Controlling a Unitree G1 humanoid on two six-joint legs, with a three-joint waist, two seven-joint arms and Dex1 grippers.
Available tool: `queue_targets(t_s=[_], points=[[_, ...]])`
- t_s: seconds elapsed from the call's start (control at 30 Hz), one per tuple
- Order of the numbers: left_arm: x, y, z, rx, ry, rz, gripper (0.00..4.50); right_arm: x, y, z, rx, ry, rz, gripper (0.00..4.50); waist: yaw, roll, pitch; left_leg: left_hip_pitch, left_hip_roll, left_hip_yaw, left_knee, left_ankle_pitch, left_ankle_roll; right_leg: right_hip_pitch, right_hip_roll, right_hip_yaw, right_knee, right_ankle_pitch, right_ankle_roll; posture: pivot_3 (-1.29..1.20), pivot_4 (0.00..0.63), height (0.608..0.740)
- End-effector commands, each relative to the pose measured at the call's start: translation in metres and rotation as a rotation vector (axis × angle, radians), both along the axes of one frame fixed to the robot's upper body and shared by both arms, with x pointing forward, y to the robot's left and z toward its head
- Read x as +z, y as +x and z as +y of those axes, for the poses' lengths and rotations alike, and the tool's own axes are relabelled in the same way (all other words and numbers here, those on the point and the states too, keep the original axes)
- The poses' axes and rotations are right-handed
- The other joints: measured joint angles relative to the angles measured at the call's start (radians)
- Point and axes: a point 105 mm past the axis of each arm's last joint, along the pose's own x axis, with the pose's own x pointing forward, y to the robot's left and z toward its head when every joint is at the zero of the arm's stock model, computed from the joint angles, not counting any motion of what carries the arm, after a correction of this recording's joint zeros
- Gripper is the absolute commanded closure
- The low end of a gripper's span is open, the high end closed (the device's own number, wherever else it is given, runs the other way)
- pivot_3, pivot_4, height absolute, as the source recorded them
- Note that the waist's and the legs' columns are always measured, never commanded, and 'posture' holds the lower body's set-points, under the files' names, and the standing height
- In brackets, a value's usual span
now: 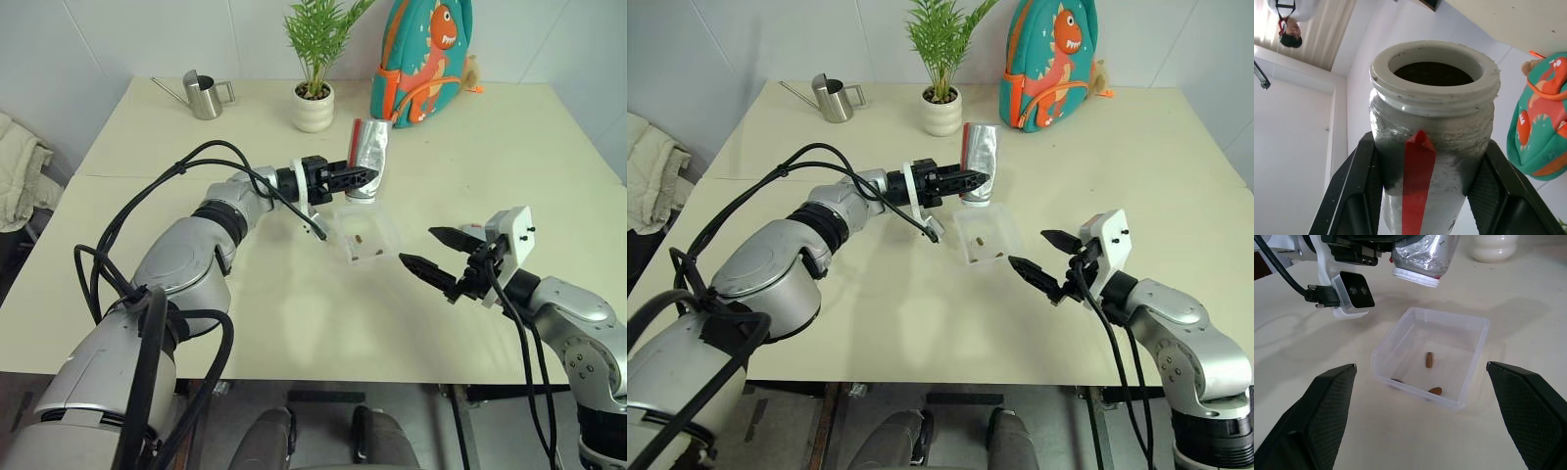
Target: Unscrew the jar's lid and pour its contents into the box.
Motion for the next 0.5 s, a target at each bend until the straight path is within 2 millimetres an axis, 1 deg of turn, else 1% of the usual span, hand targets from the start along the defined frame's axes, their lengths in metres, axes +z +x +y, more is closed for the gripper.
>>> queue_targets(t_s=[0.03,0.1,0.17,0.23,0.33,0.4,0.47,0.5], points=[[0.024,0.001,0.0,0.001,-0.105,0.037,2.57,0.008,-0.002,0.0,0.007,0.009,-0.04,0.02,0.0,0.0,0.0,0.0,0.0,0.0,0.0,0.0,0.0,0.0,0.0,0.0,0.0,0.0,0.0,0.0,0.15,0.74],[0.031,0.001,0.003,-0.002,-0.16,0.115,2.57,0.006,-0.003,0.0,0.009,0.008,-0.035,0.02,-0.001,0.0,0.0,0.0,0.0,0.0,0.0,0.0,0.0,0.0,0.0,0.0,0.0,0.0,0.0,0.0,0.15,0.74],[0.039,0.002,0.009,0.006,-0.263,0.275,2.57,0.005,-0.003,0.0,0.013,0.005,-0.03,0.02,-0.004,0.0,0.0,0.0,0.0,0.0,0.001,0.0,0.0,0.0,0.0,0.0,0.001,0.0,0.0,0.0,0.15,0.74],[0.045,0.004,0.019,0.017,-0.412,0.513,2.57,0.004,-0.002,0.0,0.019,0.0,-0.024,0.02,-0.005,0.0,0.0,0.0,0.001,0.0,0.001,0.0,0.0,-0.001,0.0,0.0,0.001,0.0,0.0,0.0,0.15,0.74],[0.055,0.018,0.05,0.081,-0.75,0.937,2.57,0.003,-0.001,0.0,0.038,-0.017,-0.02,0.02,-0.007,0.0,0.0,0.0,0.001,0.001,0.001,0.0,0.0,-0.001,-0.001,0.0,0.001,0.0,0.0,0.0,0.15,0.74],[0.062,0.031,0.079,0.108,-0.988,1.143,2.57,0.002,0.001,-0.001,0.041,-0.032,-0.02,0.02,-0.009,0.0,0.0,0.0,0.001,0.002,0.002,0.0,0.0,-0.001,-0.001,0.0,0.001,0.0,0.0,0.0,0.15,0.74],[0.061,0.043,0.112,0.116,-1.221,1.384,2.57,0.001,0.004,-0.004,0.039,-0.055,-0.025,0.02,-0.019,0.0,0.0,0.0,0.001,0.003,0.004,0.0,0.0,-0.001,-0.001,0.0,0.002,0.0,0.0,0.0,0.15,0.74],[0.057,0.046,0.123,0.103,-1.292,1.493,2.57,0.0,0.005,-0.005,0.037,-0.065,-0.03,0.02,-0.027,0.0,0.0,0.0,0.001,0.003,0.005,0.0,0.0,0.0,-0.001,0.0,0.002,0.0,0.0,0.0,0.15,0.74]])
